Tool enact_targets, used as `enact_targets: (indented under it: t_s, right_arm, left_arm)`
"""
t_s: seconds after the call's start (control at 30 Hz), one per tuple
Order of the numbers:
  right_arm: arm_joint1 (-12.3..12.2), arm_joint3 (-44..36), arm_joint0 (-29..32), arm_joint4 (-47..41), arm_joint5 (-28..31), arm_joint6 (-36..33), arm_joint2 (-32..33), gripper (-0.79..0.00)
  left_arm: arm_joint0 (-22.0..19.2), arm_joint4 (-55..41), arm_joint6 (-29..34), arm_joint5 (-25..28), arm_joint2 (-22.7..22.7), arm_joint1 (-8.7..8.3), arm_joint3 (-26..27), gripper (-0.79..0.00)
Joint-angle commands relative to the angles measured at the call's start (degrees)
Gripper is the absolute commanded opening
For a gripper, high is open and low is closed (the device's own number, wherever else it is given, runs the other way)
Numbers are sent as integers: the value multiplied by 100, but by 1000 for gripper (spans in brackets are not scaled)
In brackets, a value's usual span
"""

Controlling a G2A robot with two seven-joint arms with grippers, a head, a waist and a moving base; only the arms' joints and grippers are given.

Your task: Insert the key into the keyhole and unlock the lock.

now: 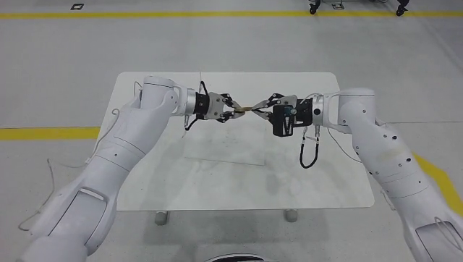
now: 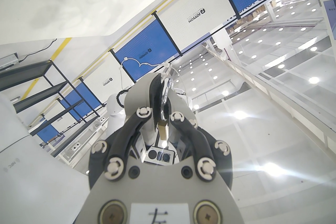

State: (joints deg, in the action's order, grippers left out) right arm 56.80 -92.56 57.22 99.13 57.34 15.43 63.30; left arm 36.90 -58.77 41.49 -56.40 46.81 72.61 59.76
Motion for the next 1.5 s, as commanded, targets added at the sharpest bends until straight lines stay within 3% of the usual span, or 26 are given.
enact_targets:
  t_s: [0.0,0.53,0.57,0.6,0.63,0.8,0.93,1.1,1.23,1.3,1.33,1.47]
  right_arm:
    - [-4,12,-7,-3,-4,3,-11,-785]
    - [-23,32,-19,-4,-150,-221,-89,-785]
    - [-20,42,-16,-41,-182,-253,-88,-683]
    - [-17,49,-14,-92,-213,-279,-82,-157]
    - [-15,48,-13,-140,-242,-303,-71,0]
    - [-26,42,51,-387,-349,-333,59,0]
    - [-26,42,51,-387,-349,-333,59,0]
    - [-26,42,51,-387,-349,-333,59,0]
    - [-12,19,154,-338,-837,-371,73,0]
    - [-1,-57,224,-142,-1145,-535,11,-166]
    - [6,-80,251,-95,-1221,-575,-29,-385]
    - [22,-147,281,99,-1471,-682,-110,-437]
  left_arm:
    - [12,13,8,9,-2,-3,22,-785]
    - [72,39,24,41,33,-30,170,-785]
    - [80,41,9,64,40,-31,175,-785]
    - [88,33,-4,84,51,-32,178,-785]
    - [101,12,-4,113,68,-34,179,-785]
    - [208,-69,-189,502,260,-56,167,-785]
    - [427,77,-720,1001,450,-98,361,-785]
    - [941,733,-2047,2351,785,-180,984,-785]
    - [1381,941,-2176,3261,971,-216,1314,-785]
    - [1505,1100,-2126,3518,991,-228,1388,-785]
    - [1553,1157,-2058,3600,999,-233,1414,-785]
    - [1619,1694,-1738,3726,969,-279,1463,-785]
